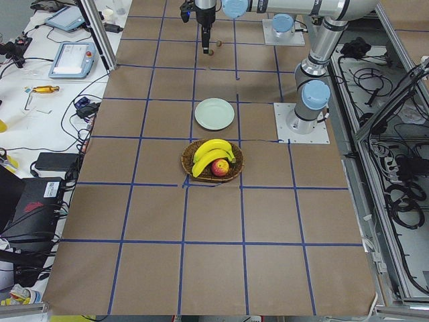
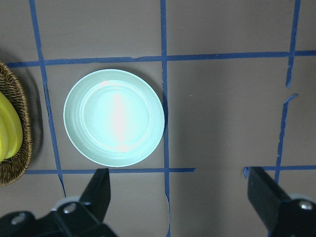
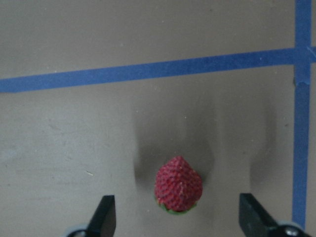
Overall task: Collect all strawberries into plate
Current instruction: 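Lower the right gripper over the strawberry and close on it, then carry the strawberry toward the plate and release it mid-table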
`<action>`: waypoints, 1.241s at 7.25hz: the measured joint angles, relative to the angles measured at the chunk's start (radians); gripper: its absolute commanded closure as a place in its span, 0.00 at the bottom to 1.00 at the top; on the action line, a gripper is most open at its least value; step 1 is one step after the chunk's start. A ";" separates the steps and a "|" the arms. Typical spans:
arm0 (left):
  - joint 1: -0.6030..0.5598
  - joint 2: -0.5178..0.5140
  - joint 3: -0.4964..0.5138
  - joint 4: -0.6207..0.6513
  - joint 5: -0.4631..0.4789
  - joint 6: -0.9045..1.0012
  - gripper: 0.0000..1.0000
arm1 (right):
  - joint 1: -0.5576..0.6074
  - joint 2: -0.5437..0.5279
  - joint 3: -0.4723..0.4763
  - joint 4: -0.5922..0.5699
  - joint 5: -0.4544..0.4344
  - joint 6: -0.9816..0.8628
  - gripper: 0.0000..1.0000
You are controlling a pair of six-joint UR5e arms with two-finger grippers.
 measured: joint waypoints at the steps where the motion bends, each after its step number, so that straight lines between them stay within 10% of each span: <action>1: 0.000 0.000 0.000 0.000 0.000 0.000 0.00 | -0.002 0.000 0.002 0.000 -0.004 0.000 0.86; 2: 0.000 0.000 0.000 0.000 0.000 -0.001 0.00 | -0.003 0.002 0.002 -0.001 -0.007 0.001 1.00; 7: 0.000 0.000 0.001 0.000 0.000 0.000 0.00 | 0.030 -0.009 -0.089 0.012 0.009 0.128 1.00; 9: 0.000 0.000 0.001 0.000 0.000 0.000 0.00 | 0.230 -0.011 -0.156 0.013 0.010 0.381 1.00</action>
